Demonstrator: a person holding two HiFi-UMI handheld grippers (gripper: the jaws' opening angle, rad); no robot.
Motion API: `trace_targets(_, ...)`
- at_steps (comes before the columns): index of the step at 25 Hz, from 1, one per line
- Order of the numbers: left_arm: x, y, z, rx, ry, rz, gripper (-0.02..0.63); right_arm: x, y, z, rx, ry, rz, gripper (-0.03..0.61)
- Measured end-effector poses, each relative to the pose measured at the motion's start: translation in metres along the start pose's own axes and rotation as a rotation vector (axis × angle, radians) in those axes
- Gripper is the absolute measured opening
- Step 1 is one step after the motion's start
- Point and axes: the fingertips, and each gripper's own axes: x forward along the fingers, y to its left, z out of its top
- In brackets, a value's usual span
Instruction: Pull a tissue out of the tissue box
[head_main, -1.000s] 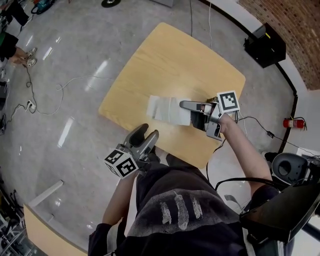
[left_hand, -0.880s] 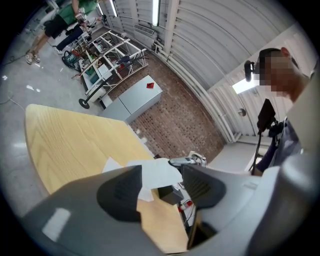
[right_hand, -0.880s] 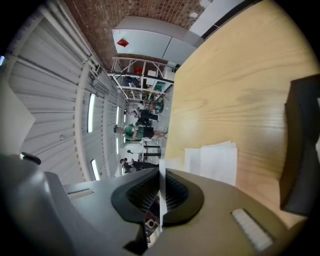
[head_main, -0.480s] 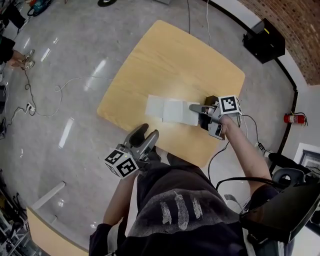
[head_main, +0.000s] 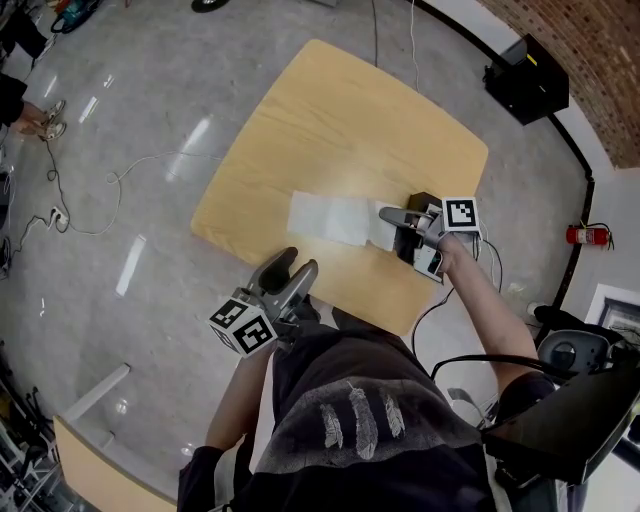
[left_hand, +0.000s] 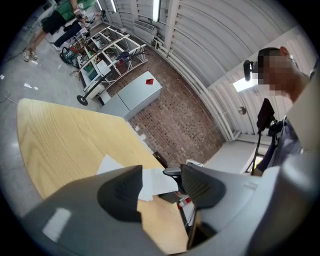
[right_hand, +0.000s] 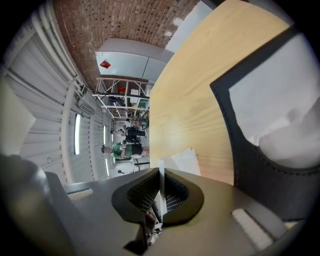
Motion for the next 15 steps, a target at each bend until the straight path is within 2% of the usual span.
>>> trace_targets(6, -0.001, 0.002, 0.000, 0.005, 0.002, -0.007, 0.233, 0.005, 0.007, -0.012, 0.110, -0.059, 0.057, -0.002)
trace_targets(15, 0.002, 0.005, 0.005, 0.006, 0.006, -0.030, 0.233, 0.025, 0.082, -0.020, 0.123, -0.075, 0.220, -0.002)
